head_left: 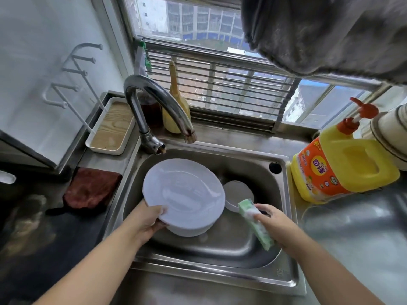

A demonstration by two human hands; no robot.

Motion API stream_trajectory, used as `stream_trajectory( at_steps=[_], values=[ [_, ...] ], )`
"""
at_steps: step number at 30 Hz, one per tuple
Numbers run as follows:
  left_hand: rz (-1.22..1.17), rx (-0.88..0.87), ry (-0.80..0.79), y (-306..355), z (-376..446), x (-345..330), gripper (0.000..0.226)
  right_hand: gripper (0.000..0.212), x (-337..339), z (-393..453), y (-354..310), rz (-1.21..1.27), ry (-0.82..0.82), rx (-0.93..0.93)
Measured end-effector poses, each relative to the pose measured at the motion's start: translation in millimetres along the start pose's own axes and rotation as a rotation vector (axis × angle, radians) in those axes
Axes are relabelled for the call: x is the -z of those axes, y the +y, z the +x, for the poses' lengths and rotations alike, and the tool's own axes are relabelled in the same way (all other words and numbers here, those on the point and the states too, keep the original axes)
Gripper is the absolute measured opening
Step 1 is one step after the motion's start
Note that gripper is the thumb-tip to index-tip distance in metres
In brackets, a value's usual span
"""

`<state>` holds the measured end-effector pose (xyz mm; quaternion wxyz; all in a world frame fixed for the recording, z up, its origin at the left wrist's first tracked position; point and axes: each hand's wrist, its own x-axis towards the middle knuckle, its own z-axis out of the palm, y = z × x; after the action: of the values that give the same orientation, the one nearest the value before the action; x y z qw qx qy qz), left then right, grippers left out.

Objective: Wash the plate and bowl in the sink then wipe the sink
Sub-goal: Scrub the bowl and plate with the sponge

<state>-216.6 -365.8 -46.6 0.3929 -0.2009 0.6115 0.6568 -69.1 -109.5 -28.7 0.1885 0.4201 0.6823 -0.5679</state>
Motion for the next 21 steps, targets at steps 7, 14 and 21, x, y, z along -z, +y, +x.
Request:
stream_trajectory(
  at_steps=[7, 14, 21],
  values=[
    [0.021, 0.017, -0.099, -15, -4, 7, 0.045, 0.059, -56, 14, -41, -0.176, 0.192, 0.322],
    [-0.089, 0.016, -0.152, -14, -4, 9, 0.042, 0.077, -104, 14, -58, -0.521, 0.074, 0.658],
    [-0.126, 0.002, -0.116, -3, -7, 44, 0.041, 0.041, -57, 21, -43, -0.172, 0.502, 0.696]
  ],
)
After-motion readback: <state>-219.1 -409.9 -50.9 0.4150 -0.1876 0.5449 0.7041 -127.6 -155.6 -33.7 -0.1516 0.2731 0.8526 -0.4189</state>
